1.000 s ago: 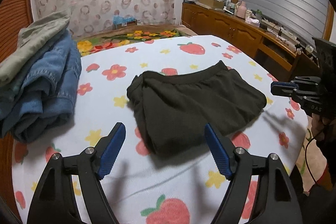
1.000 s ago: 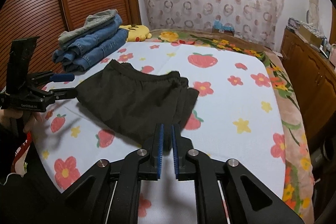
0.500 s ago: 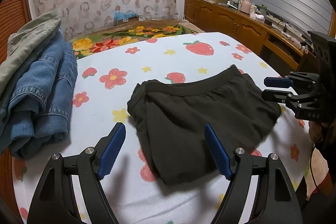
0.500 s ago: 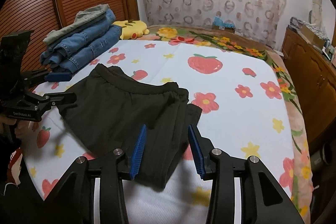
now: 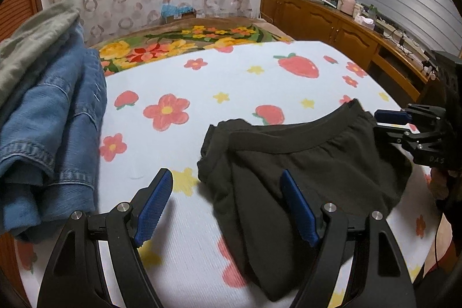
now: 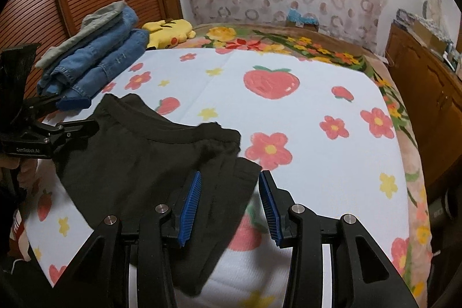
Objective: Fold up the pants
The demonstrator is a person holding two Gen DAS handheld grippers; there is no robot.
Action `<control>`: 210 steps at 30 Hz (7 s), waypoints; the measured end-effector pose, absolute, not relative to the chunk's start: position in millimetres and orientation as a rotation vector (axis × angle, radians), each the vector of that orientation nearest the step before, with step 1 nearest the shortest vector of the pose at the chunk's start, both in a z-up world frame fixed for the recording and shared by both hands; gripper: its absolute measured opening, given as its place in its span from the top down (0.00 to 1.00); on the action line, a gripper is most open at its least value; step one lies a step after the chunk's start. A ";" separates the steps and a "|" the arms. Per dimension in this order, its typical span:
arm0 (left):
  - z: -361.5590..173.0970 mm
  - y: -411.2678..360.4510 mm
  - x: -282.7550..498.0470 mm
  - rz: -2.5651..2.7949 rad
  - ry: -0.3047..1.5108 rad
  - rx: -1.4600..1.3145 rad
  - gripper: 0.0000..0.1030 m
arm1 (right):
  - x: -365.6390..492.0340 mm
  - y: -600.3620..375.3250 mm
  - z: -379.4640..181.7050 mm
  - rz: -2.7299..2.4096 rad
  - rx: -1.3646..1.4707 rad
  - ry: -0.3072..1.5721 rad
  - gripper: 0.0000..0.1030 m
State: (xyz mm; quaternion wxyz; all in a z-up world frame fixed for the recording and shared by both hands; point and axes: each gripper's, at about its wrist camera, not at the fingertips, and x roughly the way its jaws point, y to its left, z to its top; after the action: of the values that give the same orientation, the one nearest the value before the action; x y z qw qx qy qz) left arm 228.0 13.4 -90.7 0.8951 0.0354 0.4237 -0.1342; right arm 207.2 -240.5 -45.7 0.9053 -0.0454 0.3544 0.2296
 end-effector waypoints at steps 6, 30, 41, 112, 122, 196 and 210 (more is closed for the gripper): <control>-99.5 19.4 237.6 -0.287 0.897 0.045 0.24 | 214.0 -239.0 -50.2 0.478 -0.078 0.758 0.58; -102.4 18.5 241.4 -0.365 0.907 -0.019 0.51 | 219.6 -229.9 -53.5 0.525 -0.060 0.742 0.62; -92.8 11.2 242.1 -0.375 0.883 -0.032 0.76 | 218.8 -226.7 -51.8 0.521 -0.069 0.741 0.62; 80.3 141.6 180.4 -0.106 0.452 -0.048 0.85 | 225.5 -100.3 117.3 0.745 -0.337 0.325 0.89; 67.5 184.2 193.5 -0.029 0.468 -0.095 0.85 | 268.9 -52.6 118.4 0.773 -0.396 0.323 0.89; -16.1 214.0 219.5 0.120 0.650 -0.131 0.34 | 402.8 -4.8 64.4 0.893 -0.269 0.518 0.63; -5.5 207.3 207.6 0.139 0.652 -0.113 0.34 | 342.4 -51.2 65.5 0.868 -0.217 0.490 0.63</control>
State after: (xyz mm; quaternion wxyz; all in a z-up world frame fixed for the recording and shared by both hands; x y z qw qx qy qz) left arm 207.6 207.3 -5.5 0.9434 -0.0556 0.3197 0.0683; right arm 342.4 -51.2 65.5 0.8728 -0.1038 0.2343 0.4153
